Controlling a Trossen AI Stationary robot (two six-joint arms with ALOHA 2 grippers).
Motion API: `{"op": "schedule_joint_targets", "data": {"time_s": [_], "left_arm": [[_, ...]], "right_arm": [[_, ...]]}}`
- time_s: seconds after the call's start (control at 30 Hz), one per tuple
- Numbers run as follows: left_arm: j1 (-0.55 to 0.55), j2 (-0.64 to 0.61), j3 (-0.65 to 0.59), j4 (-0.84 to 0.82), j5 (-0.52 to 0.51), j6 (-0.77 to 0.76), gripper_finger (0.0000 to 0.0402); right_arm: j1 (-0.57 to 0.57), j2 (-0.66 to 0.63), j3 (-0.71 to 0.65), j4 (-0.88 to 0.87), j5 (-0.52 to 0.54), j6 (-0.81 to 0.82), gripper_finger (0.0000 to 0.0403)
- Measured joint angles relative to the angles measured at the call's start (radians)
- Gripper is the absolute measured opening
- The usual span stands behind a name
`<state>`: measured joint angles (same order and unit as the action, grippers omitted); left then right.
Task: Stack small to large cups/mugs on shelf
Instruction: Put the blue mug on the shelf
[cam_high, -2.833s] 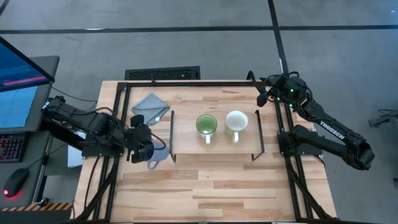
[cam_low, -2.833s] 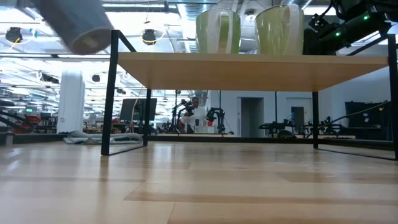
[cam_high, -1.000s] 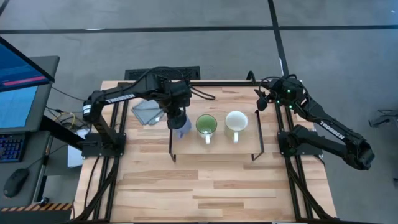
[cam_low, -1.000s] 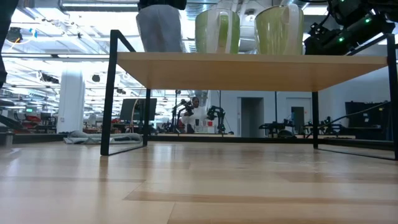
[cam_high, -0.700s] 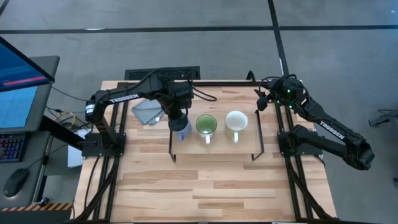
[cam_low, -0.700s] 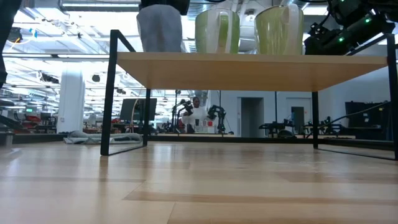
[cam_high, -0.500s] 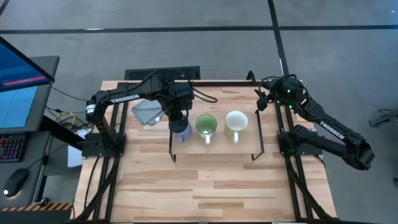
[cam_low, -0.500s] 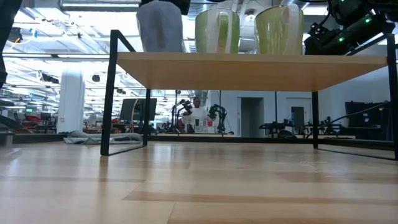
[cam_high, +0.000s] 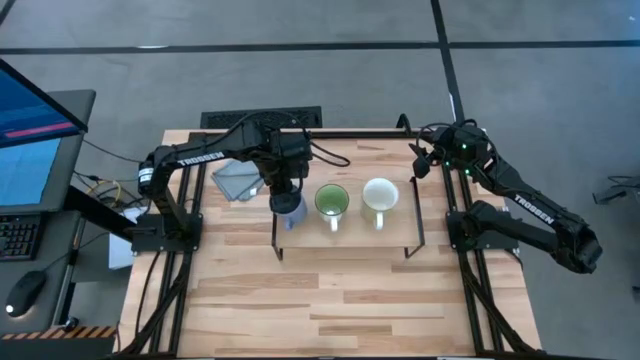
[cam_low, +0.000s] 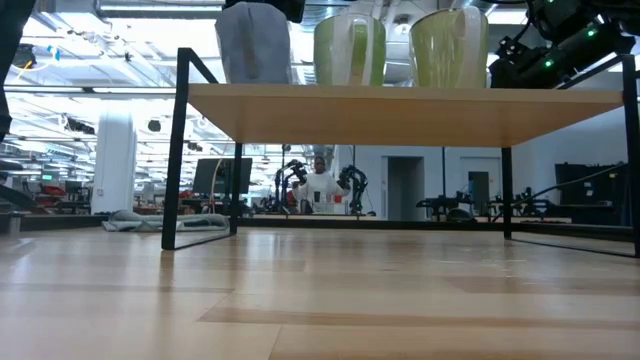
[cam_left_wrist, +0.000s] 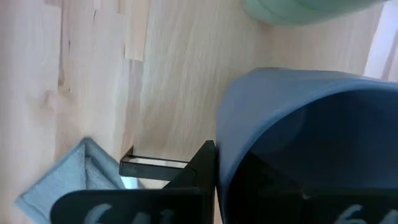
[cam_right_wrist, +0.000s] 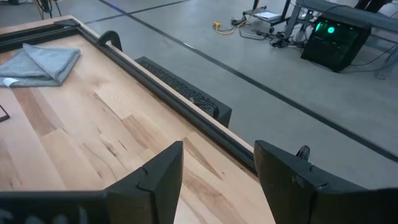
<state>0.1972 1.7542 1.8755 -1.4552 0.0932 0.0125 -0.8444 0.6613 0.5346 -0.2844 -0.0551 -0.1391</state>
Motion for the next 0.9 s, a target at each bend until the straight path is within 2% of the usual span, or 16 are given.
{"op": "schedule_joint_targets", "data": {"time_s": [0.53, 0.63, 0.9], "left_arm": [[-0.004, 0.039, 0.003, -0.011, -0.048, 0.031, 0.0007], [-0.002, 0.049, 0.006, -0.012, -0.03, 0.041, 0.0007], [-0.004, 0.065, 0.069, -0.03, -0.052, 0.046, 0.0008]], "right_arm": [[0.0, 0.0, 0.0, 0.001, 0.0, 0.016, 0.0221], [0.0, 0.0, 0.0, 0.001, 0.0, 0.016, 0.0221], [0.0, 0.0, 0.0, 0.001, 0.0, 0.012, 0.0221]]}}
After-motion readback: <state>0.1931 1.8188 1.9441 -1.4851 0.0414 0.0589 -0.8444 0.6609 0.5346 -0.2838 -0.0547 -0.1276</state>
